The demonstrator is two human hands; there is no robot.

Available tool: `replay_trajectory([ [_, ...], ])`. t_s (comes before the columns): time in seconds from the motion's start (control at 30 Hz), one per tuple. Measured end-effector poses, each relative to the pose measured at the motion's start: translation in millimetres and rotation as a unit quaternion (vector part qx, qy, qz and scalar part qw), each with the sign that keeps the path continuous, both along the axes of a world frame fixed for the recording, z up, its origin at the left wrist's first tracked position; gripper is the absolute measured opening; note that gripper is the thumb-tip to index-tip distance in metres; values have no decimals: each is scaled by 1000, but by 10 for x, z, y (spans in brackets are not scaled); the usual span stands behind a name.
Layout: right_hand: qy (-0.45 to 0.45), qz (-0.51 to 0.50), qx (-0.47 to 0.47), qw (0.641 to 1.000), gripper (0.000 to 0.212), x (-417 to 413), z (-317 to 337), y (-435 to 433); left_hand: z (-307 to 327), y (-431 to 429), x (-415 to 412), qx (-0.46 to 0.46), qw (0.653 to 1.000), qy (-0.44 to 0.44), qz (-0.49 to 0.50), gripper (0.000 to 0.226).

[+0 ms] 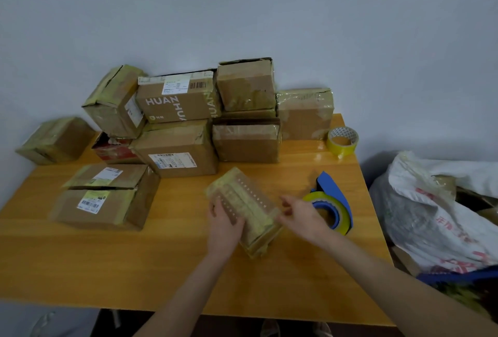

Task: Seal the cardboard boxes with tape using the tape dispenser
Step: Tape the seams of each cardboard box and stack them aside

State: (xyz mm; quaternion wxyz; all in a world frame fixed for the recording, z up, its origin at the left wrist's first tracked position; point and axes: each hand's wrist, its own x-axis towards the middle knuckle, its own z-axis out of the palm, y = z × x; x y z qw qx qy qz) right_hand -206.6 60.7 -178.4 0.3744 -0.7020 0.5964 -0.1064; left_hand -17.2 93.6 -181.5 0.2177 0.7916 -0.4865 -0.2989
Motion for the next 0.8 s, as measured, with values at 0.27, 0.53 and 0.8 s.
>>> replay_trajectory([
  [0.27, 50, -70, -35, 996, 50, -236, -19, -32, 27, -271, -137, 7, 981, -3, -195, 69],
  [0.53, 4, -190, 206, 960, 69, -1112, -193, -111, -154, -234, -70, 32, 948, -102, -300, 84],
  [0.8, -30, -282, 245, 927, 26, -1031, -372, -197, -147, -296, -51, 46, 947, -77, -309, 85],
])
